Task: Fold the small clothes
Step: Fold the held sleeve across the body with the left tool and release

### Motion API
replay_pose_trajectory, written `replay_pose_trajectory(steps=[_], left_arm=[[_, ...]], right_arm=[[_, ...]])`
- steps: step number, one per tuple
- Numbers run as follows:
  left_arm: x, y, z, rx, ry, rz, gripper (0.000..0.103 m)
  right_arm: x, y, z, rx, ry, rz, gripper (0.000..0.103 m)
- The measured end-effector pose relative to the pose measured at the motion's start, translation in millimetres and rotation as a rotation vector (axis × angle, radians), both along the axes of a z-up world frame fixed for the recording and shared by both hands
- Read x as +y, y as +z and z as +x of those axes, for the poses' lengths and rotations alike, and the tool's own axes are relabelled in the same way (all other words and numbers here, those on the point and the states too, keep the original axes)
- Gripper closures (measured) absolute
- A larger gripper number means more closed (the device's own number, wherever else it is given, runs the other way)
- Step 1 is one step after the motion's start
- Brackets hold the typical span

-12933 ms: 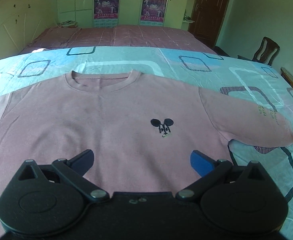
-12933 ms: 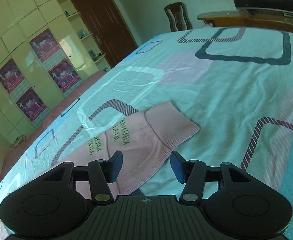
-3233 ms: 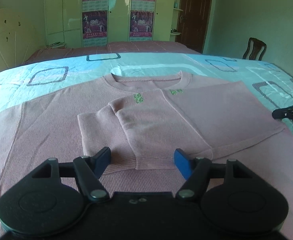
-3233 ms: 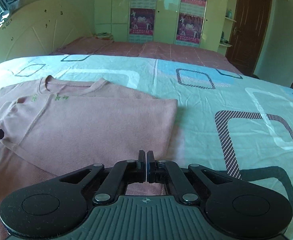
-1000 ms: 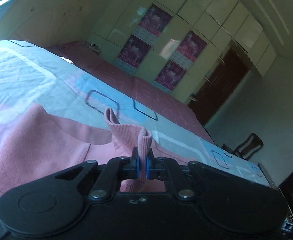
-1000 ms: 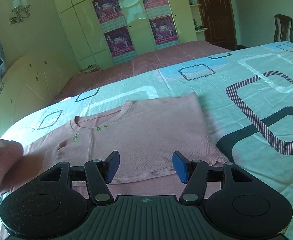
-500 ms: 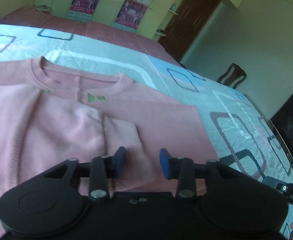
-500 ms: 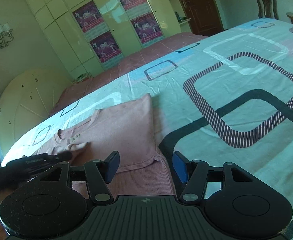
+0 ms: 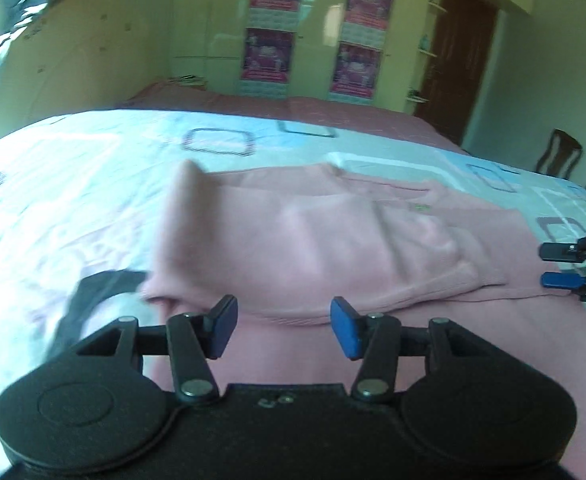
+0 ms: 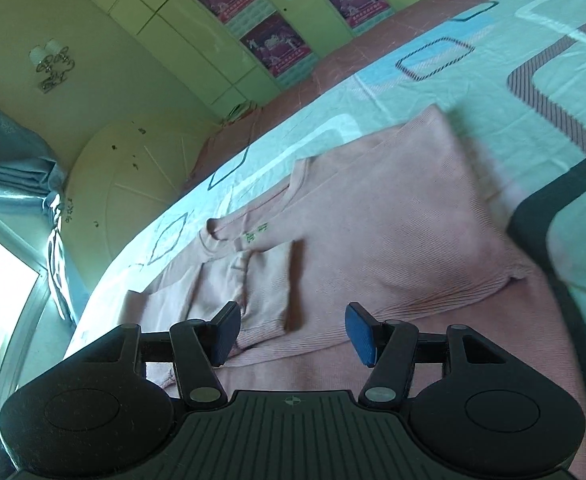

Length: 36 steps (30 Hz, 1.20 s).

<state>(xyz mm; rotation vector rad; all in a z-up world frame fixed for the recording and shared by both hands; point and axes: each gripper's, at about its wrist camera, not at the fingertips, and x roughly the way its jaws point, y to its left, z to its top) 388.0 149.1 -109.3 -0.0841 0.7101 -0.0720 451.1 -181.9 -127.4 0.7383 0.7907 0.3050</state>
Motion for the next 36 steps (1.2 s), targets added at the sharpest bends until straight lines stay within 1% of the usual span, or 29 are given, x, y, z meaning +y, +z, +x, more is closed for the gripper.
replay_pose_trajectory(steps=[2, 4, 6, 8, 10, 11, 12, 13, 14, 16, 17, 19, 22, 23, 24, 25, 26, 27, 30, 34, 36], left_arm=[[26.0, -4.3, 1.2, 0.009, 0.069, -0.006, 0.054], [43.0, -7.8, 9.1, 0.021, 0.099, -0.020, 0.055], [50.1, -11.8, 18.5, 0.035, 0.074, -0.026, 0.057], [51.8, -16.2, 29.9, 0.048, 0.043, -0.030, 0.062], [52.5, -19.3, 37.9, 0.048, 0.027, -0.008, 0.063], [54.0, -20.0, 42.1, 0.048, 0.018, -0.011, 0.067], [56.3, -21.3, 43.6, 0.046, 0.011, -0.021, 0.070], [58.8, -20.9, 45.5, 0.046, 0.007, -0.029, 0.080], [62.3, -22.7, 47.3, 0.050, 0.001, -0.038, 0.088], [69.5, -24.6, 49.1, 0.061, -0.013, -0.063, 0.091], [71.1, -25.4, 49.5, 0.066, -0.021, -0.069, 0.092], [71.1, -25.7, 48.9, 0.071, -0.038, -0.061, 0.092], [70.4, -28.2, 48.5, 0.079, -0.048, -0.059, 0.093], [68.7, -28.7, 48.3, 0.081, -0.054, -0.057, 0.093], [67.0, -28.7, 47.9, 0.080, -0.058, -0.046, 0.093], [65.7, -28.6, 47.3, 0.080, -0.060, -0.038, 0.093], [64.7, -29.1, 48.4, 0.081, -0.063, -0.037, 0.093], [65.2, -29.3, 49.1, 0.082, -0.065, -0.038, 0.093], [67.0, -29.2, 47.8, 0.085, -0.073, -0.046, 0.093], [67.8, -28.8, 49.6, 0.090, -0.089, -0.042, 0.093], [68.1, -29.0, 51.1, 0.093, -0.096, -0.039, 0.093]], right_arm=[[8.8, -7.6, 12.1, 0.032, 0.007, 0.019, 0.045], [14.5, -15.7, 22.3, 0.076, 0.011, 0.026, 0.045], [18.4, -19.2, 28.6, 0.092, 0.009, 0.031, 0.045], [22.7, -20.6, 33.7, 0.095, 0.022, 0.029, 0.045], [30.7, -19.7, 38.0, 0.095, 0.042, 0.003, 0.045], [36.5, -18.9, 41.5, 0.094, 0.050, -0.013, 0.046], [42.7, -18.9, 45.0, 0.096, 0.065, -0.024, 0.066], [48.0, -19.3, 47.9, 0.105, 0.087, -0.038, 0.096], [53.5, -19.0, 49.8, 0.106, 0.101, -0.064, 0.096], [63.8, -12.0, 50.5, 0.070, 0.131, -0.151, 0.098], [65.7, -6.2, 49.0, 0.046, 0.135, -0.176, 0.098], [63.9, 17.6, 40.8, -0.045, 0.110, -0.223, 0.098], [50.2, 63.9, 14.7, -0.257, 0.022, -0.273, 0.098], [46.6, 66.9, 8.9, -0.293, 0.012, -0.304, 0.098], [47.4, 59.3, 12.3, -0.262, 0.033, -0.351, 0.098], [48.1, 44.3, 19.7, -0.185, 0.066, -0.383, 0.098], [48.7, 26.0, 25.0, -0.111, 0.086, -0.401, 0.098], [47.5, 13.4, 24.5, -0.077, 0.097, -0.395, 0.098], [45.9, -3.7, 11.3, -0.048, 0.071, -0.368, 0.098], [43.2, -4.1, -3.1, -0.049, 0.038, -0.350, 0.098], [47.5, -7.4, -4.4, -0.031, 0.041, -0.372, 0.098]])
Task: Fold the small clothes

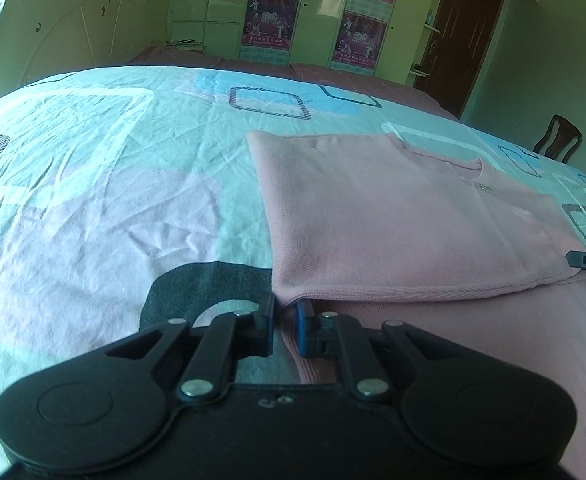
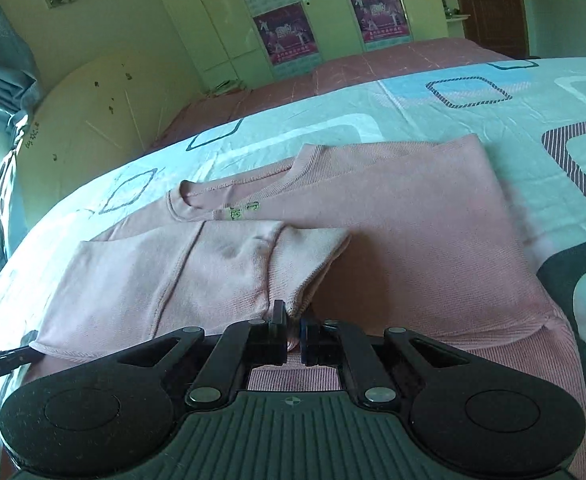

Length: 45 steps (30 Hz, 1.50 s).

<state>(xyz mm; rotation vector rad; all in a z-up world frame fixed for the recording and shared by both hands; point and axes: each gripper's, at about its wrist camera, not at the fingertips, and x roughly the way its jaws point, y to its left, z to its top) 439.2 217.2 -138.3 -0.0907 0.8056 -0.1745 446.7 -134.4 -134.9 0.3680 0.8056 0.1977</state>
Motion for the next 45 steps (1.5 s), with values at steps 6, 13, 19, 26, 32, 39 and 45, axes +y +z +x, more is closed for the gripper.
replay_pose_trajectory(steps=[6, 13, 19, 26, 32, 39, 45], left_arm=[[2.9, 7.9, -2.0, 0.007, -0.017, 0.016, 0.085], [-24.1, 43.7, -27.2, -0.152, -0.087, 0.041, 0.045], [-85.2, 13.6, 5.9, -0.078, -0.189, 0.060, 0.047], [-62.2, -7.1, 1.1, -0.039, -0.235, 0.076, 0.047], [-57.7, 13.9, 29.4, -0.066, -0.253, 0.048, 0.045], [-46.9, 11.5, 110.8, -0.064, -0.220, 0.075, 0.045], [-24.8, -8.6, 160.0, -0.033, -0.208, 0.111, 0.045]], right_arm=[[-2.7, 2.7, 5.1, 0.053, -0.069, 0.022, 0.098], [32.2, 41.4, -20.8, -0.092, -0.010, -0.112, 0.049], [100.2, 14.8, -5.2, -0.056, 0.145, -0.134, 0.058], [57.7, -1.9, -9.8, 0.039, 0.116, -0.147, 0.095], [30.7, 20.9, 6.2, -0.037, -0.006, -0.036, 0.095], [29.6, 14.3, 65.4, -0.009, -0.021, -0.074, 0.095], [19.6, -2.5, 84.5, 0.058, -0.122, -0.135, 0.095]])
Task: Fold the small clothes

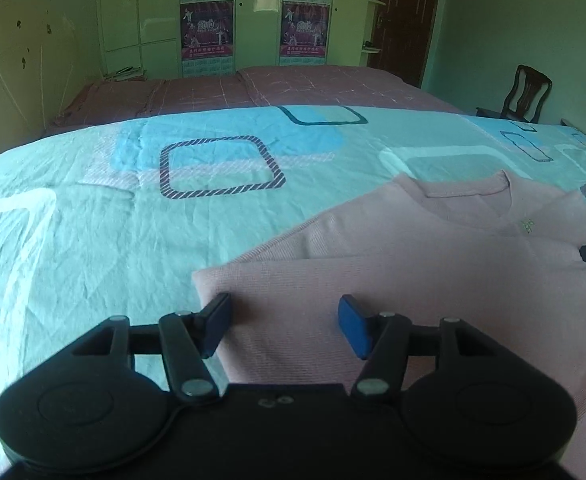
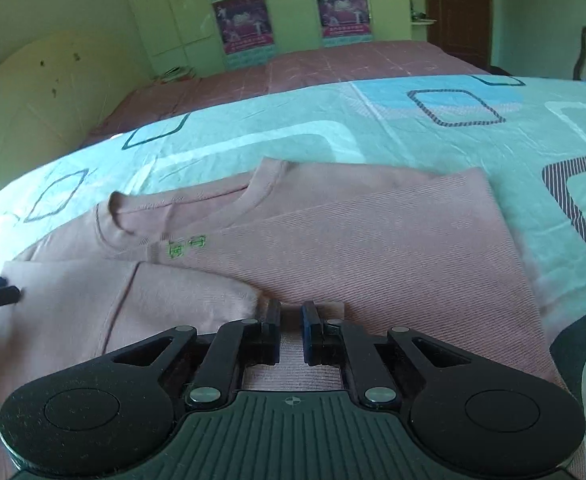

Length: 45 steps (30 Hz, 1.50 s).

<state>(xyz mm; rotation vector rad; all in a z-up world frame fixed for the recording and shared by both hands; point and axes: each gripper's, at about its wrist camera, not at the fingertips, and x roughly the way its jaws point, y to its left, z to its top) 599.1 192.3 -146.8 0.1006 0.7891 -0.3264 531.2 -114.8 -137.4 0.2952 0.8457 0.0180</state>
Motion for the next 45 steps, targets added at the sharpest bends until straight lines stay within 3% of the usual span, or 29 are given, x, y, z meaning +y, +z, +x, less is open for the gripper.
replay_pose_trajectory(steps=[2, 4, 5, 6, 7, 10, 11, 12, 13, 18, 21, 23, 25, 28, 33, 35, 36, 39, 40, 42, 45], left_arm=[[-2.5, 10.2, -4.9, -0.016, -0.006, 0.004, 0.046], [-10.4, 18.5, -14.1, -0.032, -0.016, -0.062, 0.044], [-19.1, 19.8, -17.0, -0.024, -0.031, -0.092, 0.042], [-29.7, 19.4, -19.0, -0.020, -0.044, -0.094, 0.041], [-43.7, 17.4, -20.1, -0.017, -0.052, -0.084, 0.037], [-71.3, 11.4, -21.9, -0.002, -0.069, -0.095, 0.035], [-76.4, 8.5, -20.7, 0.011, -0.066, -0.097, 0.035], [-79.4, 5.6, -19.5, 0.021, -0.062, -0.091, 0.035], [-80.2, 1.2, -18.0, 0.026, -0.057, -0.077, 0.034], [-57.1, -6.1, -16.8, -0.005, -0.044, -0.021, 0.032], [-29.9, -4.1, -18.2, -0.011, -0.005, 0.013, 0.033], [-16.9, -3.7, -20.8, -0.010, -0.021, -0.013, 0.034], [-18.3, -3.6, -23.5, -0.021, -0.040, 0.011, 0.034], [-25.8, -3.1, -24.3, -0.028, -0.032, 0.033, 0.033], [-28.4, 15.7, -41.1, -0.048, 0.011, 0.015, 0.029], [-27.0, 27.1, -61.8, -0.080, 0.008, -0.040, 0.021], [-27.2, 30.0, -72.0, -0.086, 0.012, -0.055, 0.021], [-26.7, 27.1, -97.5, -0.057, 0.023, -0.110, 0.025], [-27.7, 23.9, -104.7, -0.044, 0.024, -0.117, 0.028], [-31.7, 14.6, -117.4, -0.019, 0.011, -0.109, 0.034], [-35.1, -0.4, -127.8, 0.005, 0.009, -0.053, 0.035]], right_arm=[[10.5, 10.4, -3.6, -0.047, 0.009, -0.028, 0.095], [27.4, 17.2, -2.3, -0.093, 0.039, -0.008, 0.091], [39.7, 18.2, 2.2, -0.103, 0.065, 0.007, 0.081], [53.1, 18.8, 5.7, -0.114, 0.090, 0.011, 0.049], [68.7, 19.4, 9.6, -0.130, 0.119, 0.009, 0.037], [106.9, 19.2, 22.4, -0.125, 0.203, 0.016, 0.041], [116.2, 17.5, 27.2, -0.108, 0.226, 0.010, 0.047], [123.5, 15.2, 31.1, -0.092, 0.240, 0.001, 0.063], [128.1, 13.2, 33.0, -0.086, 0.247, -0.003, 0.067], [124.2, 1.9, 32.8, -0.065, 0.281, -0.060, 0.069], [89.2, 1.5, 22.3, -0.047, 0.153, -0.134, 0.068], [58.6, -4.5, 13.1, -0.034, 0.083, -0.106, 0.069], [47.4, -5.2, 7.3, -0.046, 0.091, -0.076, 0.075], [59.0, -1.5, 9.2, -0.042, 0.124, -0.145, 0.075], [58.5, 14.7, -8.3, -0.085, 0.103, -0.146, 0.074], [58.2, 19.7, -25.8, -0.116, 0.116, -0.171, 0.051], [57.4, 20.1, -33.6, -0.124, 0.127, -0.176, 0.044], [52.3, 13.4, -54.1, -0.090, 0.160, -0.176, 0.045], [49.9, 9.4, -59.0, -0.074, 0.166, -0.170, 0.049], [45.2, 2.7, -67.0, -0.052, 0.168, -0.163, 0.057], [37.2, -2.1, -76.0, -0.054, 0.141, -0.158, 0.057]])
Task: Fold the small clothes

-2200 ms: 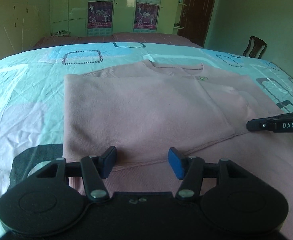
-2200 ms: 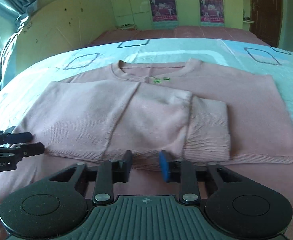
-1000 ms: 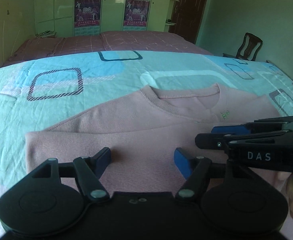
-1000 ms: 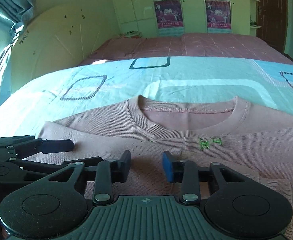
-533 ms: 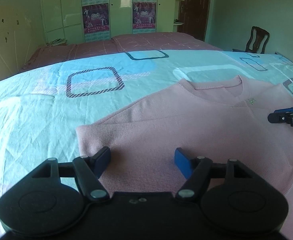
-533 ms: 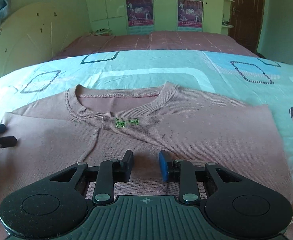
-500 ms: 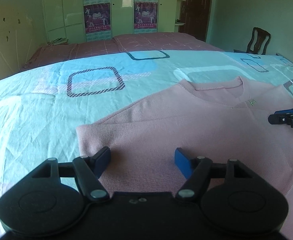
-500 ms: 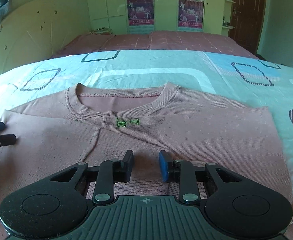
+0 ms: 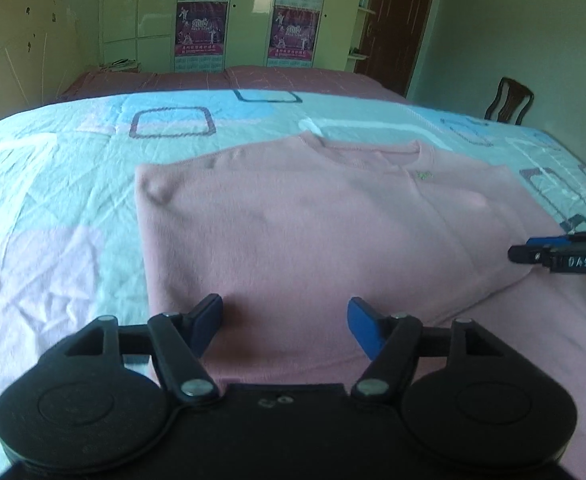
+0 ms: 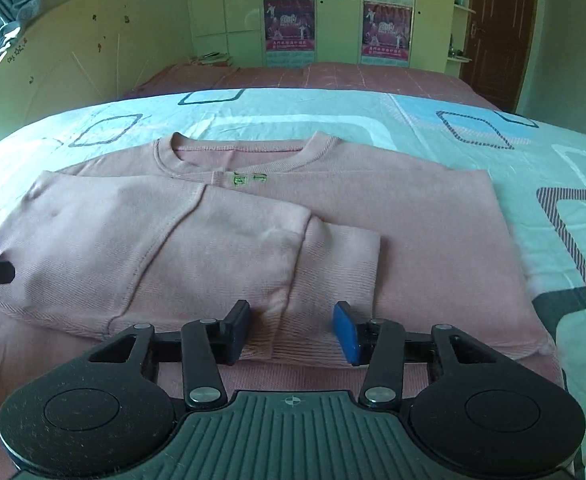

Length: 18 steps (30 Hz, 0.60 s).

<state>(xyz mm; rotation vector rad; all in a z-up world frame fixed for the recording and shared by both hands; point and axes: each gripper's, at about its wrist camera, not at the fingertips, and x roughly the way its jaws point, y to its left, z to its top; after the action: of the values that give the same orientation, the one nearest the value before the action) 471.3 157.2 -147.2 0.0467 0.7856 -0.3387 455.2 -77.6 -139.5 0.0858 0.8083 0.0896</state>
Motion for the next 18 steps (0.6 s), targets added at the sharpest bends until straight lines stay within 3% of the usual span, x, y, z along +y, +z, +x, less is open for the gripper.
replay_pose_trajectory(steps=[3, 13, 18], left_arm=[[-5.8, -6.6, -6.5, -0.042, -0.028, 0.073, 0.035], [-1.6, -3.7, -14.9, -0.020, -0.001, 0.063, 0.034], [-1.9, 1.2, -15.5, -0.005, -0.001, 0.061, 0.031]], right_arm=[[0.9, -4.7, -2.7, -0.015, -0.002, -0.012, 0.057], [-1.1, -5.0, -10.6, -0.019, -0.017, -0.014, 0.055], [3.7, 14.5, -1.4, 0.021, -0.027, -0.040, 0.053]])
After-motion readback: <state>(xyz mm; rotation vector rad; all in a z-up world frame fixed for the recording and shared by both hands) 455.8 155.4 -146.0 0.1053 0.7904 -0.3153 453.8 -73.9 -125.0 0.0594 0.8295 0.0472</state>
